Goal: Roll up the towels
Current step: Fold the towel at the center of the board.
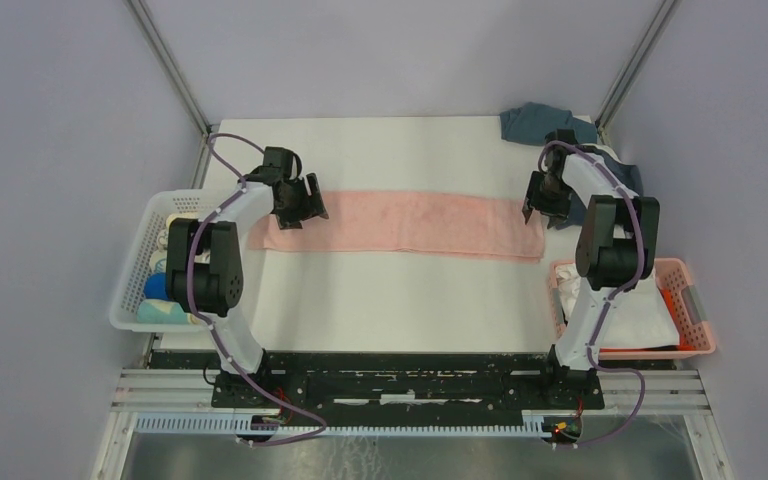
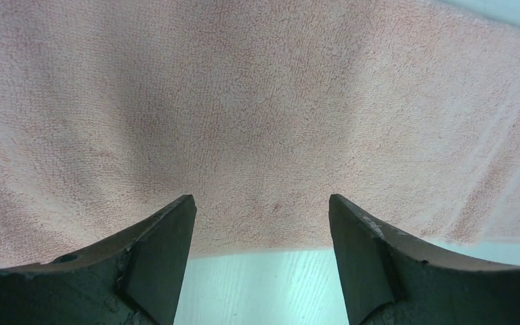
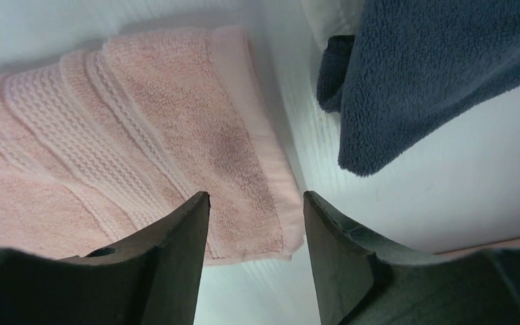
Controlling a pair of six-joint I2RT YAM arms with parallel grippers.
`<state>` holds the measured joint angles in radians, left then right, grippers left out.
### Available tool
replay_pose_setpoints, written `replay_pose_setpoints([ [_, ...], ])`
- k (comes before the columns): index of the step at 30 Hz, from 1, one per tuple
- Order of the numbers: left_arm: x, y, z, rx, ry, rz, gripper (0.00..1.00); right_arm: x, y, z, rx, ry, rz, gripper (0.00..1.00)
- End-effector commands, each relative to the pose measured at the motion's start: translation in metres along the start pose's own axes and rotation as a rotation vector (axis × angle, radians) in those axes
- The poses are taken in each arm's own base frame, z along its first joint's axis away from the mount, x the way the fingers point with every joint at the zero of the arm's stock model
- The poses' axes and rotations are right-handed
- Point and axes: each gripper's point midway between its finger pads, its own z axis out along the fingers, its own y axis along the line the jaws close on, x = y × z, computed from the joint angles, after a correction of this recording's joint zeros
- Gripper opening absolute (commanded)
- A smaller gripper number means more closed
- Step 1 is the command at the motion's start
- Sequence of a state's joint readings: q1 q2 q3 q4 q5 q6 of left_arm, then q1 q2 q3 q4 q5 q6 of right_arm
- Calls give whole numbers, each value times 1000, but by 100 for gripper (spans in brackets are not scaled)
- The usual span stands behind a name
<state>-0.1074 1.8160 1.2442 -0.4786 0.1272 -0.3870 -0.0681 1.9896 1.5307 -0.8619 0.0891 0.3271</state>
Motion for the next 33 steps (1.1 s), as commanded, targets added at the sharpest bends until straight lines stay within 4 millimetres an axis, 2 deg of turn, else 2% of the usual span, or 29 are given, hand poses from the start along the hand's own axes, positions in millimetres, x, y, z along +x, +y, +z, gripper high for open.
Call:
replay_pose_setpoints([
  [1,-13,6,-14,-28,-60,53,79,-7,-5,10,29,14,-22,61],
  [6,-12,4,-14,-34,-65,75,80,5,1,26,6,83,-21,58],
  [10,-10,-2,-12,-20,-59,86,80,23,6,39,-17,172,-9,56],
  [13,-8,-4,-11,-11,-56,90,80,33,10,45,-37,212,-3,49],
  [15,-9,-5,-11,-7,-57,91,79,37,13,49,-56,227,2,43],
  [19,-9,-8,-11,4,-57,94,79,36,18,50,-81,223,-3,19],
  [21,-10,-9,-13,7,-61,94,79,26,18,41,-76,184,-15,8],
  [23,-10,-9,-14,9,-65,93,80,11,17,24,-61,126,-31,1],
  [29,-16,-18,-24,42,-95,67,80,-35,-2,-52,59,-54,-86,0],
  [33,-18,-22,-34,53,-110,48,80,-56,-35,-93,220,-137,-125,0],
])
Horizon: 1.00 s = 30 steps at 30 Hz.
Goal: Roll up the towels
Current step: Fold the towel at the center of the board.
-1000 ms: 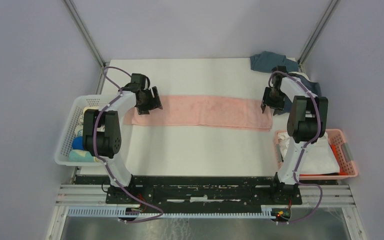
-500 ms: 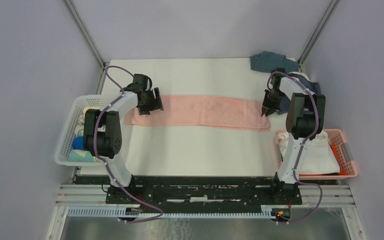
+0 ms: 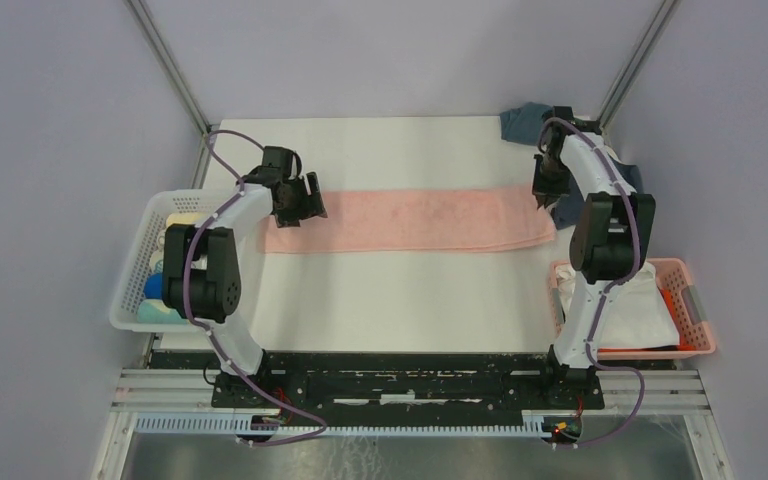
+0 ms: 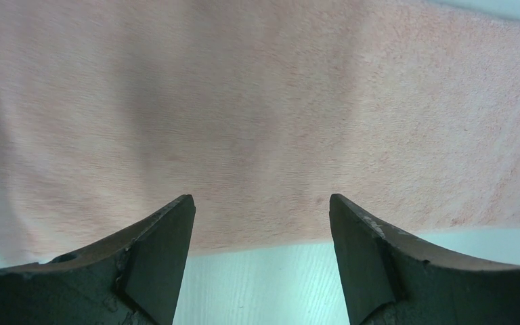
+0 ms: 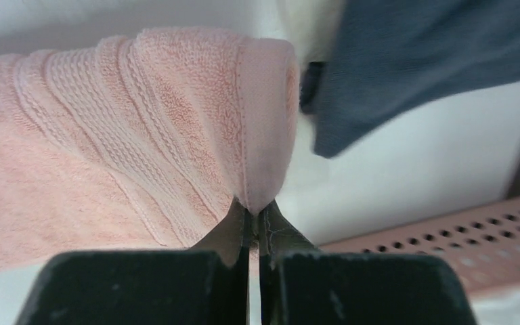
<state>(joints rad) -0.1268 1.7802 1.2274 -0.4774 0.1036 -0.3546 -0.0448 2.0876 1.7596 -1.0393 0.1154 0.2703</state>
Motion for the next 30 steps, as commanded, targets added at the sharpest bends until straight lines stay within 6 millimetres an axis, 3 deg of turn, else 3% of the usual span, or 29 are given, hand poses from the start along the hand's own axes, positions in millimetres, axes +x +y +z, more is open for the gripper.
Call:
replay_pose_setpoints([
  [1,-20,-19,-28,68,-93,-10,80,-34,-58,-84,247,-181,-41,0],
  [8,-3,-21,-33,99,-66,-24,80,-61,-119,-125,516,-254,-37,0],
  [11,6,-22,-32,118,-43,-29,80,-70,-131,-137,562,-285,-31,0],
  [13,12,-24,-29,134,-24,-34,80,-73,-126,-143,535,-303,-32,0],
  [16,13,-27,-24,155,-10,-45,79,-73,-97,-147,429,-330,-70,0],
  [21,8,-43,-10,214,21,-65,79,-63,-15,-147,274,-367,-190,1],
  [30,10,-60,22,259,90,-67,74,-32,122,-142,-26,-346,-211,2],
])
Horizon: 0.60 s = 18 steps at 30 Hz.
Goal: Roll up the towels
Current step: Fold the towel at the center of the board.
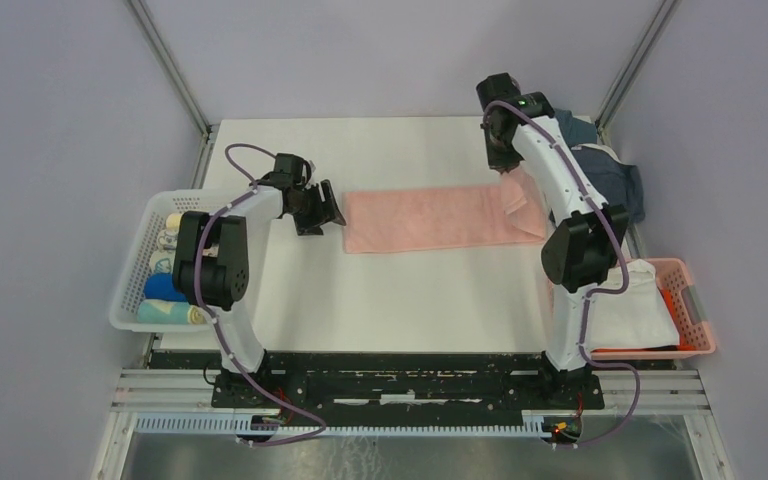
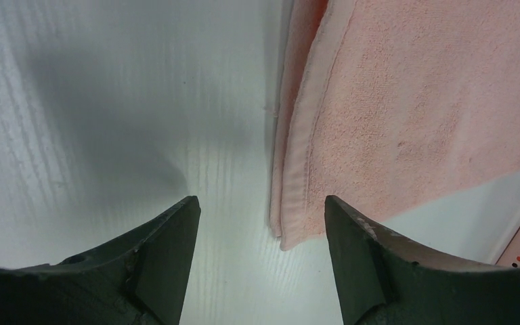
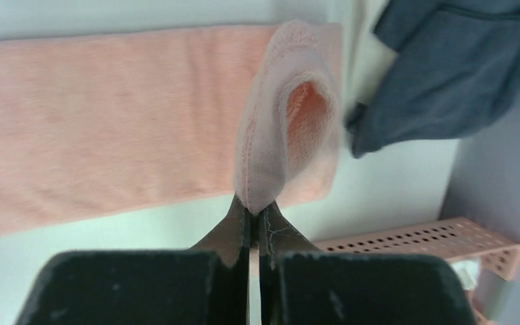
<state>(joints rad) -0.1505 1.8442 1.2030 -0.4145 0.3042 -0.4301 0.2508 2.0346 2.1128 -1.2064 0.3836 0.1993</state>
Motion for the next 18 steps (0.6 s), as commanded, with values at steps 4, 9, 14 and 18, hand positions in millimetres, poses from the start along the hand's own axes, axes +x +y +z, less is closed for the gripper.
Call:
replay_pose_setpoints([
  [4,-7,-17,19,62,16,-2,69,-14,91,-29,-239,-40,118,3],
  [9,5,-12,28,59,52,-4,58,-14,148,-36,-362,-48,143,3],
  [14,15,-11,33,59,80,4,47,-14,202,-47,-482,-71,156,3],
  [18,18,-13,34,59,83,13,42,-10,235,-52,-544,-69,146,4],
])
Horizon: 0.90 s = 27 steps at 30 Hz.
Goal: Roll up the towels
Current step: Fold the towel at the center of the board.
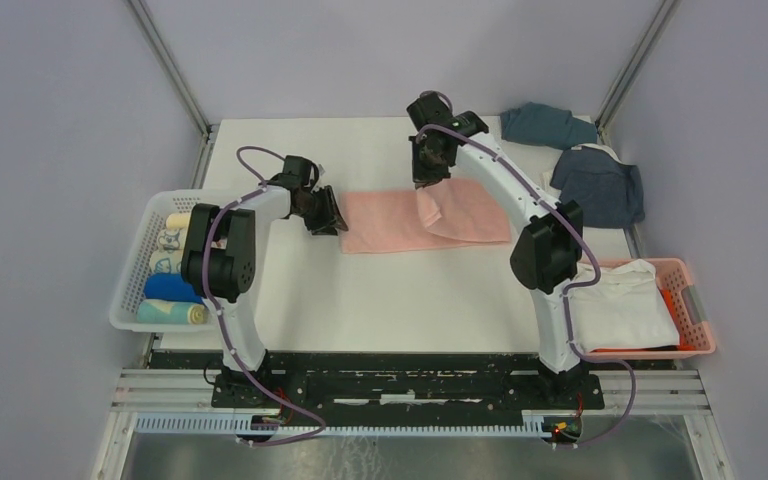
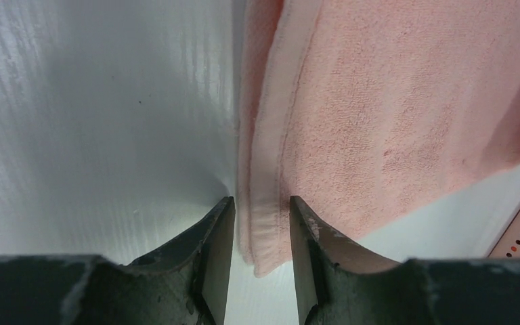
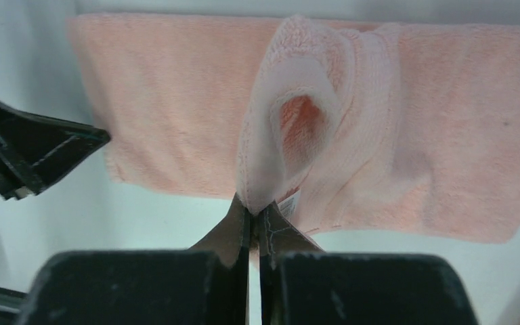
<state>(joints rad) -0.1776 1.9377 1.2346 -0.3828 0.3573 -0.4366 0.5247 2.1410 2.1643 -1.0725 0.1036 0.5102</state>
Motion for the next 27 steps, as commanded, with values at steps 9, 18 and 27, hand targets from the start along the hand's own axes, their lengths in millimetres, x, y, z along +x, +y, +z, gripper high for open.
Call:
replay_pose_setpoints([
  [9,11,-8,7,13,24,31,37,-3,87,16,-198,-46,39,5],
  [18,11,-9,7,-4,20,46,35,2,115,18,-281,-41,44,6],
  [27,12,-10,6,-14,17,59,35,14,136,24,-344,-12,36,9],
])
